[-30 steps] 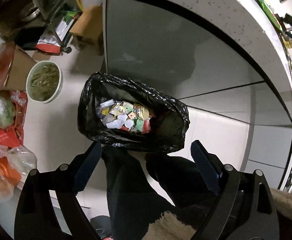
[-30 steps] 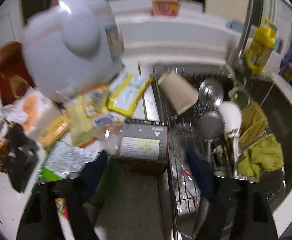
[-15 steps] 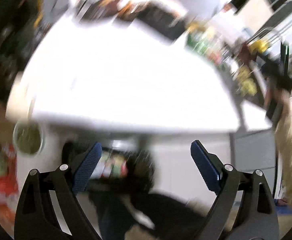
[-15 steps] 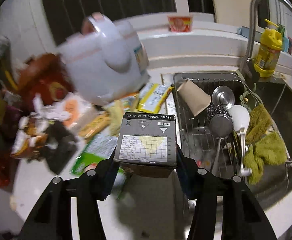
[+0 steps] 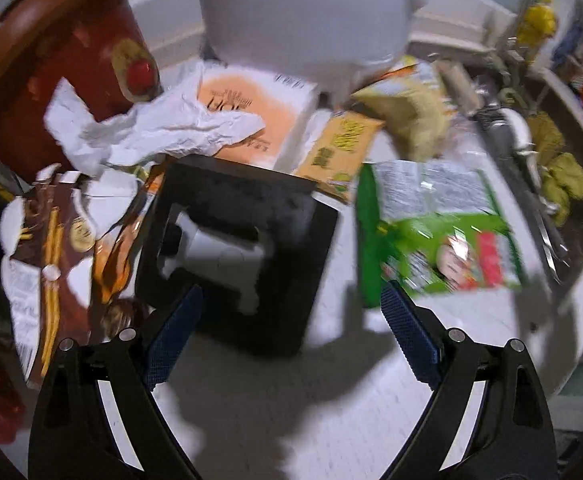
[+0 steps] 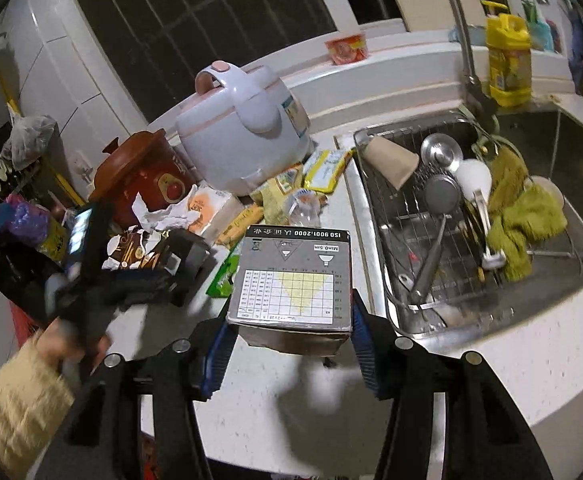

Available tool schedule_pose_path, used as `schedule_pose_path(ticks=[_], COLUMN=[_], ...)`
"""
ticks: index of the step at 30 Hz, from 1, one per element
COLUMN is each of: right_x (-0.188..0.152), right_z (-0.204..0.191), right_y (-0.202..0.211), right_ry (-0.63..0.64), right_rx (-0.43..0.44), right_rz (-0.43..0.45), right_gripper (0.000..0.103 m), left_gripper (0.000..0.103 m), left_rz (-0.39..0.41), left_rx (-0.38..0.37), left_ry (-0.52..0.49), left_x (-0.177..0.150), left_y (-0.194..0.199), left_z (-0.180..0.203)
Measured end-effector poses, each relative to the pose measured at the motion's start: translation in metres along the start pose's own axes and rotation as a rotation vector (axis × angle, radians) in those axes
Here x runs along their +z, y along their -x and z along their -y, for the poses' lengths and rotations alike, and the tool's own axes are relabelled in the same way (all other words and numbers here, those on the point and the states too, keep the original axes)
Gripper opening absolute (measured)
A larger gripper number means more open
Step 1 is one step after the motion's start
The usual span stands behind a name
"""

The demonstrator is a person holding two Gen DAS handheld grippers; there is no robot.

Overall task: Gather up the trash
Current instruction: 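Grasp the black plastic frame with the left tool while the right holds the box, then carry both items down over the black trash bag to release them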

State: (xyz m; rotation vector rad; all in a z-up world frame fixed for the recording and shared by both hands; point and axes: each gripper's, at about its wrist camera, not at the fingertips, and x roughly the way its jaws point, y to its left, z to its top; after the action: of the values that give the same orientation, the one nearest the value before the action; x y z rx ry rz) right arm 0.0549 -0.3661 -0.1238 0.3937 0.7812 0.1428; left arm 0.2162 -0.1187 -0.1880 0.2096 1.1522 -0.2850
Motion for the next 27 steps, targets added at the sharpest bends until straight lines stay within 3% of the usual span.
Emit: schedule_pose_path(ticks=[3, 5, 6, 7, 9, 12, 18, 22, 27], right_x=[-0.006, -0.009, -0.009, -0.01, -0.01, -0.009, -0.007, -0.009, -0.022], right_z=[0.007, 0.011, 0.012, 0.013, 0.013, 0.006, -0.029, -0.059, -0.097], right_y=[0.005, 0.008, 0.008, 0.009, 0.008, 0.007, 0.005, 0.006, 0.011], right_ry=[-0.016, -0.026, -0.03, -0.035, -0.044, -0.038, 0.028, 0.08, 0.172], right_rx=[-0.007, -0.014, -0.016, -0.016, -0.014, 0.001, 0.06, 0.117, 0.21], right_rz=[-0.003, -0.003, -0.002, -0.001, 0.001, 0.003, 0.002, -0.01, -0.067], right_gripper=[0.053, 0.053, 0.053, 0.053, 0.053, 0.053, 0.053, 0.053, 0.053], left_gripper=[0.086, 0.062, 0.035, 0.035, 0.032, 0.03, 0.028, 0.028, 0.028], left_rz=[-0.026, -0.044, -0.061, -0.079, -0.057, -0.009, 0.153, 0.263, 0.275], left_rx=[0.003, -0.034, -0.048, -0.064, -0.076, -0.152, -0.349, -0.487, -0.53], left_ry=[0.021, 0.018, 0.022, 0.029, 0.011, 0.047, 0.061, 0.092, 0.108], left_x=[0.009, 0.01, 0.009, 0.008, 0.003, -0.008, -0.049, -0.093, -0.156], left_y=[-0.014, -0.019, -0.022, -0.023, -0.02, 0.002, 0.083, 0.142, 0.188], left_z=[-0.007, -0.01, -0.011, -0.012, -0.013, -0.026, -0.04, -0.055, -0.066])
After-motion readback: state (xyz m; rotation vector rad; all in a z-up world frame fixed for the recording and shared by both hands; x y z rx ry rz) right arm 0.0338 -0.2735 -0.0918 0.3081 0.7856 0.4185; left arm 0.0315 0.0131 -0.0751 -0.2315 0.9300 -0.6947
